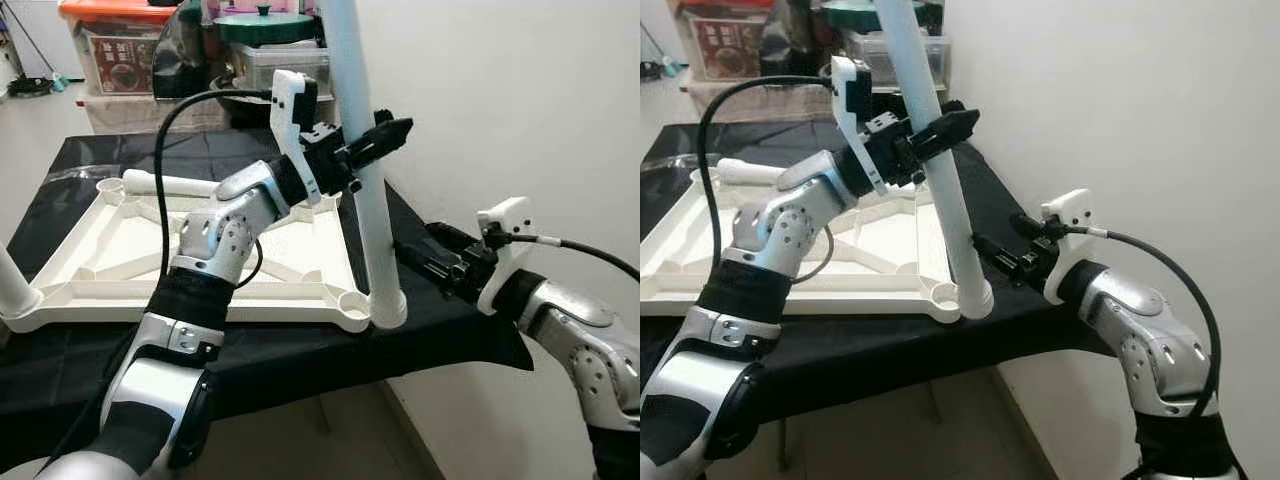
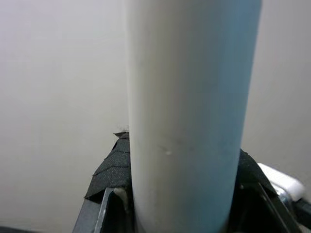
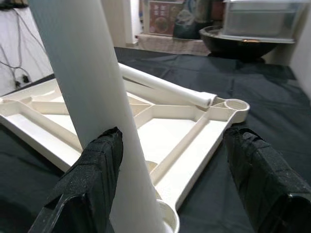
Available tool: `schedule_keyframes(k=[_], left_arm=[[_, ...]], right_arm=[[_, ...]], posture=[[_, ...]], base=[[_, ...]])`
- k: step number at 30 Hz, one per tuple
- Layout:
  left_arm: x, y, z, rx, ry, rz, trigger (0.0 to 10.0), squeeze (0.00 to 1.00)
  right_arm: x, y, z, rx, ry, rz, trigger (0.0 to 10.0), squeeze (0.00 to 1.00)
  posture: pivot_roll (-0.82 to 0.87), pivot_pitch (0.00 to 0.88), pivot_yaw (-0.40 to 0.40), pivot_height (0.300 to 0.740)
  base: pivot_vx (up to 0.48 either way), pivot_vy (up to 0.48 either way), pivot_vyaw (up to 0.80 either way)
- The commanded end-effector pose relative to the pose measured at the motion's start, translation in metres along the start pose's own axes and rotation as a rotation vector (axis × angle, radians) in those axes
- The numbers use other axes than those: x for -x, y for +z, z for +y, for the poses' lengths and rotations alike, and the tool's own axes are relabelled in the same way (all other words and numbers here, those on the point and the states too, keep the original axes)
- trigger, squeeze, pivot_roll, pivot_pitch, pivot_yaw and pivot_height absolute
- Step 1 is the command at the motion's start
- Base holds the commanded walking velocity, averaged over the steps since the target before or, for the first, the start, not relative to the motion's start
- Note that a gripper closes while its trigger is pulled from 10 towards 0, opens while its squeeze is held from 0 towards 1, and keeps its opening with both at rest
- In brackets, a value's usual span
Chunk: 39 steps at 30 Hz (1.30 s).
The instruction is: Building children table
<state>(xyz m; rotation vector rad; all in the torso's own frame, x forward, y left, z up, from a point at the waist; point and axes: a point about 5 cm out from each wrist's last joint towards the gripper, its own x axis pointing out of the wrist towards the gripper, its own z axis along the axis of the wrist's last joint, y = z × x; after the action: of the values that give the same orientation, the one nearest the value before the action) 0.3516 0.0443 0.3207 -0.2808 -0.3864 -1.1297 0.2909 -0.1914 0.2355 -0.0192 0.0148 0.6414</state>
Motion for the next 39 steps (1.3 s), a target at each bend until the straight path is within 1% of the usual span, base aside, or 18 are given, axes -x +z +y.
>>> schedule_keyframes(k=[1, 5, 6, 7, 8, 9, 12, 14, 17, 21, 26, 29, 32, 39], left_arm=[[-0.006, 0.0, -0.006, -0.013, -0.04, -0.009, 10.0, 0.0], [-0.008, -0.004, -0.007, -0.015, -0.052, 0.0, 10.0, 0.0], [-0.008, -0.006, -0.007, -0.015, -0.056, 0.004, 10.0, 0.0], [-0.008, -0.007, -0.007, -0.014, -0.057, 0.006, 10.0, 0.0], [-0.008, -0.007, -0.007, -0.014, -0.057, 0.006, 10.0, 0.0], [-0.009, -0.008, -0.007, -0.017, -0.059, 0.009, 10.0, 0.0], [-0.009, -0.01, -0.008, -0.019, -0.06, 0.011, 10.0, 0.0], [-0.01, -0.01, -0.01, -0.015, -0.066, 0.005, 10.0, 0.0], [-0.011, -0.009, -0.011, -0.015, -0.071, 0.001, 10.0, 0.0], [-0.011, -0.01, -0.011, -0.015, -0.071, 0.001, 10.0, 0.0], [-0.014, -0.009, -0.009, -0.015, -0.057, -0.012, 10.0, 0.0], [-0.02, -0.006, -0.013, -0.007, -0.07, -0.035, 10.0, 0.0], [-0.023, -0.003, -0.015, -0.007, -0.079, -0.048, 10.0, 0.0], [-0.027, -0.005, -0.017, -0.004, -0.081, -0.057, 10.0, 0.0]], right_arm=[[-0.004, 0.007, 0.008, -0.006, 0.047, -0.02, 10.0, 0.0], [-0.006, 0.01, 0.012, -0.012, 0.089, -0.028, 10.0, 0.0], [-0.007, 0.01, 0.014, -0.012, 0.104, -0.027, 10.0, 0.1], [-0.007, 0.011, 0.014, -0.007, 0.114, -0.027, 10.0, 0.84], [-0.007, 0.011, 0.014, -0.007, 0.114, -0.027, 10.0, 0.84], [-0.008, 0.011, 0.017, -0.007, 0.132, -0.03, 10.0, 1.0], [-0.008, 0.012, 0.02, -0.005, 0.156, -0.036, 10.0, 1.0], [-0.008, 0.013, 0.022, -0.017, 0.163, -0.04, 10.0, 0.0], [-0.007, 0.013, 0.022, -0.037, 0.179, -0.043, 10.0, 0.0], [-0.006, 0.014, 0.022, -0.039, 0.187, -0.047, 10.0, 0.0], [-0.013, 0.013, 0.026, -0.033, 0.176, -0.023, 10.0, 0.0], [-0.021, 0.012, 0.03, -0.044, 0.177, -0.016, 10.0, 0.0], [-0.024, 0.011, 0.034, -0.052, 0.187, -0.014, 10.0, 0.0], [-0.033, 0.004, 0.038, -0.059, 0.181, 0.023, 10.0, 0.0]], posture=[[0.12, 0.0, -0.069, 0.74], [0.12, 0.0, -0.069, 0.74], [0.12, 0.0, -0.068, 0.74], [0.12, 0.0, -0.068, 0.74], [0.12, 0.0, -0.068, 0.74], [0.12, 0.0, -0.068, 0.74], [0.12, 0.0, -0.068, 0.74], [0.12, 0.0, -0.064, 0.74], [0.12, 0.0, -0.066, 0.74], [0.12, 0.0, -0.066, 0.74], [0.11, 0.0, -0.062, 0.74], [0.11, 0.0, -0.062, 0.74], [0.11, 0.0, -0.062, 0.74], [0.11, 0.0, -0.056, 0.74]], base=[[0.0, 0.0, 0.0], [0.0, 0.0, 0.0], [0.0, 0.0, 0.0], [0.0, 0.0, 0.0], [0.0, 0.0, 0.0], [0.0, 0.0, 0.0], [0.0, 0.0, 0.0], [0.0, 0.0, 0.0], [0.0, 0.0, 0.0], [0.0, 0.0, 0.0], [0.0, 0.0, 0.0], [0.0, 0.0, 0.0], [0.0, 0.0, 0.0], [0.0, 0.0, 0.0]])
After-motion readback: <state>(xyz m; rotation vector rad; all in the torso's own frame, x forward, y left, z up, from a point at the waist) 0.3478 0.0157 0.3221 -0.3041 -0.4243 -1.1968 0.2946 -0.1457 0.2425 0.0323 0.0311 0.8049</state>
